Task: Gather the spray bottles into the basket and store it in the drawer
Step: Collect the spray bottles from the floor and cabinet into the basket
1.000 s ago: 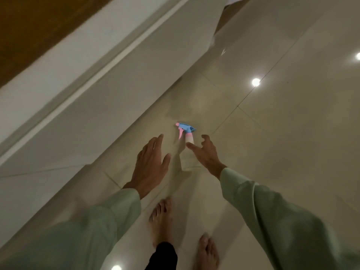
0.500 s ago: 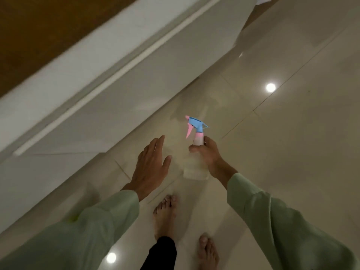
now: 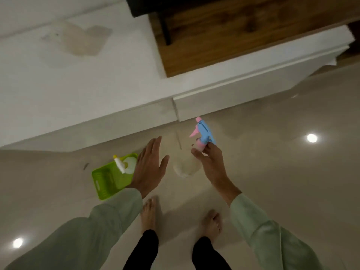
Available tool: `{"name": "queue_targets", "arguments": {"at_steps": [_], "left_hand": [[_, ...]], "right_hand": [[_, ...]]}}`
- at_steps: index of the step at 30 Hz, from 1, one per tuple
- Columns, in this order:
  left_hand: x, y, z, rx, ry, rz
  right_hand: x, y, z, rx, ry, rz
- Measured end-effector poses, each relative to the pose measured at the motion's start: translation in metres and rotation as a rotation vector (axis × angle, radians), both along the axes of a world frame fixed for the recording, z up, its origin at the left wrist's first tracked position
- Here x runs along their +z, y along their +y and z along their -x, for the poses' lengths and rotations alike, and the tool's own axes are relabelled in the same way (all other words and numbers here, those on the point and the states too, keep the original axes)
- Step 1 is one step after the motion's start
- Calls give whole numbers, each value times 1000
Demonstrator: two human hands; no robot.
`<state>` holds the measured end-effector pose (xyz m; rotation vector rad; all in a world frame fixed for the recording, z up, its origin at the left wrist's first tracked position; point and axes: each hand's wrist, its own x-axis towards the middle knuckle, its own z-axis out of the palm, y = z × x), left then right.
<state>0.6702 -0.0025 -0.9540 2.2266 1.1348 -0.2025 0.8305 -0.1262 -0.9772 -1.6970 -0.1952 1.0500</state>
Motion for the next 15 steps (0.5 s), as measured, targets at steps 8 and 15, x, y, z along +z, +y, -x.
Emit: {"name": "queue_targets", "arguments": {"at_steps": [8,15], "left_hand": [[-8,57,141,233,12,-15],[-30,103,258,319,65,58]], "right_hand": [[0,76,145,157,-142,-34],[-26,134,273,261,-267,27]]}}
